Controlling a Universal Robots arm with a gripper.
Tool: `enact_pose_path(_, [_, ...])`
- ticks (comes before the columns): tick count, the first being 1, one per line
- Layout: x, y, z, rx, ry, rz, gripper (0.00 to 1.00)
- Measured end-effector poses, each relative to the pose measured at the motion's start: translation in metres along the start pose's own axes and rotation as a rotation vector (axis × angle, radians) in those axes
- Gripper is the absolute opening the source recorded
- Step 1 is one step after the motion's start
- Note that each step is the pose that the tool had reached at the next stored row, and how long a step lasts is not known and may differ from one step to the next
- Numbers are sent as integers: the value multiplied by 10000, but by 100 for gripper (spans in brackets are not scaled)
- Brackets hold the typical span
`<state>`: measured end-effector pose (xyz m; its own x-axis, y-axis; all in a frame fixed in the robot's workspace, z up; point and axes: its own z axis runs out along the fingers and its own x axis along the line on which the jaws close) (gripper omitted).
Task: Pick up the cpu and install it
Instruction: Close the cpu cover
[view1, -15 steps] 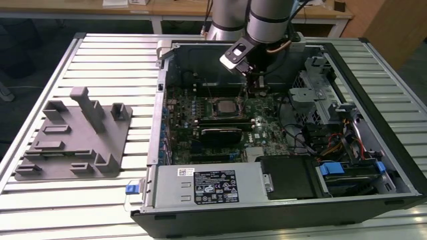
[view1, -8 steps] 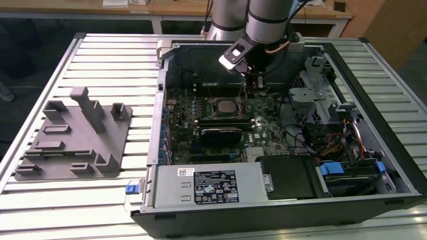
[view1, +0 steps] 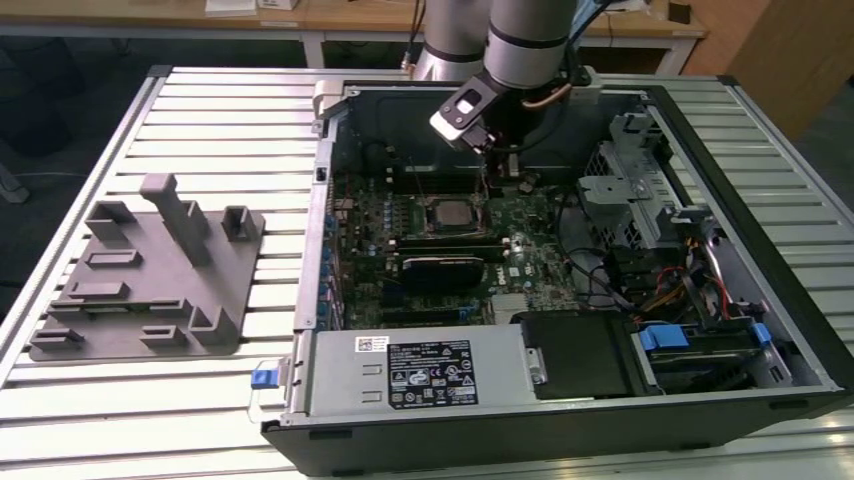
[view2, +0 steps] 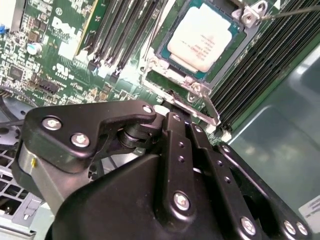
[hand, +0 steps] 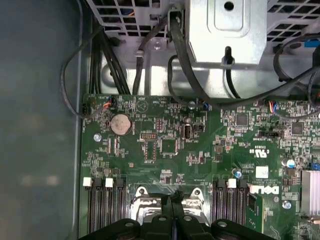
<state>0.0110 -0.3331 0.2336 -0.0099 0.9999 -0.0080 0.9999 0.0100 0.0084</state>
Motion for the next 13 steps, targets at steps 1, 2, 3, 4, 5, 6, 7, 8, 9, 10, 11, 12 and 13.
enact_pose_path(1, [0,-17,2,0,0,0,11])
enact_pose_path(2, [0,-36,4,0,0,0,11])
enact_pose_path(3, [1,-52,6,0,1,0,11])
enact_pose_path(4, [0,-62,8,0,-1,1,11])
enact_pose_path(5, [1,-67,9,0,0,1,11])
enact_pose_path(6, [1,-70,12,-1,1,1,11])
enact_pose_path(7, [1,-75,15,-1,2,0,11])
enact_pose_path(8, [1,-81,18,-1,2,1,11])
enact_pose_path(9, [1,-92,22,0,1,0,11])
enact_pose_path(10, [1,-107,27,0,0,0,11])
enact_pose_path(11, [2,-126,33,0,0,0,11])
enact_pose_path(12, [2,-146,40,0,0,0,11])
enact_pose_path(13, [2,-164,48,0,0,1,11])
